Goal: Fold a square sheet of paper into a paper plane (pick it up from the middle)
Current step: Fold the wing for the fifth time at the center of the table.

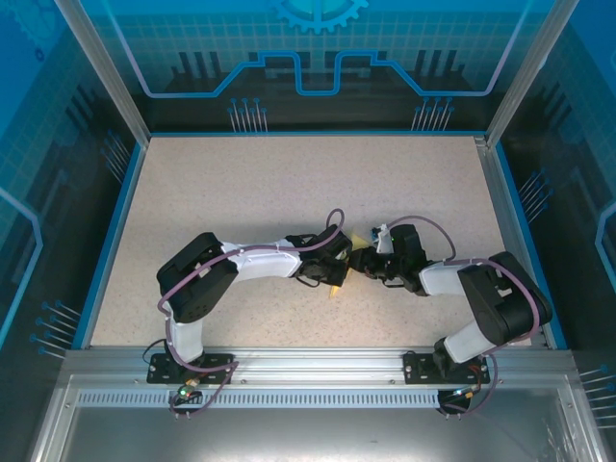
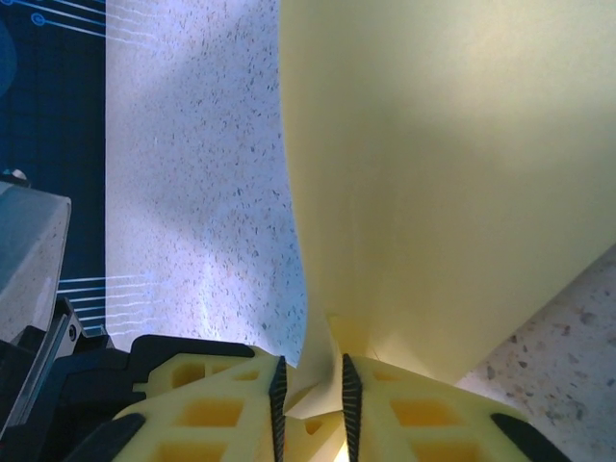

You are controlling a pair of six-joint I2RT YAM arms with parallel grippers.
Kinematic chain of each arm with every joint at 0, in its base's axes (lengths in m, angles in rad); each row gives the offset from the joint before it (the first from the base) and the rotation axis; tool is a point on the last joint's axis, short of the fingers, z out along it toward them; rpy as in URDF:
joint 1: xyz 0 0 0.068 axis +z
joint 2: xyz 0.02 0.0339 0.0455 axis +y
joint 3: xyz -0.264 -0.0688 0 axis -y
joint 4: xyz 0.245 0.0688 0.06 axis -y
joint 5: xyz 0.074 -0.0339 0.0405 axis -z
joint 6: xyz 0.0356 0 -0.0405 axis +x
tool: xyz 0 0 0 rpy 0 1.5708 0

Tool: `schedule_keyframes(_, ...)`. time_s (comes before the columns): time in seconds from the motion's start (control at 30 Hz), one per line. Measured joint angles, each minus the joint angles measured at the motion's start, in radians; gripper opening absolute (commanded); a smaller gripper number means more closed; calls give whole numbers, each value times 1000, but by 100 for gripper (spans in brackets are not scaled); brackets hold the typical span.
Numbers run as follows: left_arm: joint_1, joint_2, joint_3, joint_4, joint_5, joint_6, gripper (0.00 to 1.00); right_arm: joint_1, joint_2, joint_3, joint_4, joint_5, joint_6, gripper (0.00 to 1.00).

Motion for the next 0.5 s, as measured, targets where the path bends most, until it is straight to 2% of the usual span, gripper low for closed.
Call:
schedule_keyframes(0.27, 0, 0, 0, 0, 3, 1, 8, -1, 0, 2, -14, 1, -8, 5)
schedule_keyframes(0.4, 1, 0, 0, 0, 11, 3, 11, -3, 0, 14, -43, 5, -22, 1)
schedule_keyframes(0.5, 4, 0, 0, 0, 15, 4, 18, -4, 0, 19, -66, 12, -35, 0)
